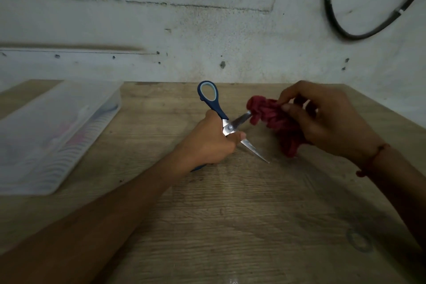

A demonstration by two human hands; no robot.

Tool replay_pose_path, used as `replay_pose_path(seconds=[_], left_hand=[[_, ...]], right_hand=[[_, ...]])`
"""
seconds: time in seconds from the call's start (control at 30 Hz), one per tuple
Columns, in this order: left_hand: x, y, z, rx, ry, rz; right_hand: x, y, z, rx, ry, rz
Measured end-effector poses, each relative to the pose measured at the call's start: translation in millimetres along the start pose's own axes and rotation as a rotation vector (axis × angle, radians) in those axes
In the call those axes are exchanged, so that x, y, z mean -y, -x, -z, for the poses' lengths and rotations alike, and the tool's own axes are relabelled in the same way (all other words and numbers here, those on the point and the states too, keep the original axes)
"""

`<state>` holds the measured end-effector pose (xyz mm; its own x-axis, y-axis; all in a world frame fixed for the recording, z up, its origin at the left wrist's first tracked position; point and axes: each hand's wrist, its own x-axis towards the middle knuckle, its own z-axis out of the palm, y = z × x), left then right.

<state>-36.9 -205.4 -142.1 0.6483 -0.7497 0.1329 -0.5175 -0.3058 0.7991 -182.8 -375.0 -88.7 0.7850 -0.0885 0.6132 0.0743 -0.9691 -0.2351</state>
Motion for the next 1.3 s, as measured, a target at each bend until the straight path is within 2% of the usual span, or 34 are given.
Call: replay_pose_path(seconds=[0.1,0.17,0.2,0.33,0.4,0.53,0.73,1.0,1.1,1.3], left_hand=[[2,-1,0,0.028,-0.002,-0.049],[1,-1,0,0.009,0.000,-0.015],[1,-1,0,0.003,0.005,0.001],[2,-2,-2,-0.008,-0.012,-0.023],[3,-3,-2,-0.009,0.000,-0.005],[5,-5,-3,-0.005,0.009,-0.001],[5,-6,-4,-0.011,0.022,-0.033],[10,-10,-5,-0.003,0.040,-0.013],[7,-8,-4,0.001,0.036,-0.017],[0,1,0,0.020,0.044,-0.048]], right_hand=[[4,3,-17,0.229,-0.036,0.116],[1,4,-18,0.361,0.029,0.171],[-2,4,-14,0.357,0.102,0.172],[-11,2,-4,0.172,0.531,0.095],[-7,4,-14,0.172,0.582,0.131],[12,4,-34,0.146,0.377,0.228],[20,-3,-55,-0.066,0.157,0.242],[20,-5,-78,-0.294,-0.075,-0.016],[22,-2,-81,-0.245,-0.017,-0.040],[17,11,-73,-0.078,0.052,0.090]])
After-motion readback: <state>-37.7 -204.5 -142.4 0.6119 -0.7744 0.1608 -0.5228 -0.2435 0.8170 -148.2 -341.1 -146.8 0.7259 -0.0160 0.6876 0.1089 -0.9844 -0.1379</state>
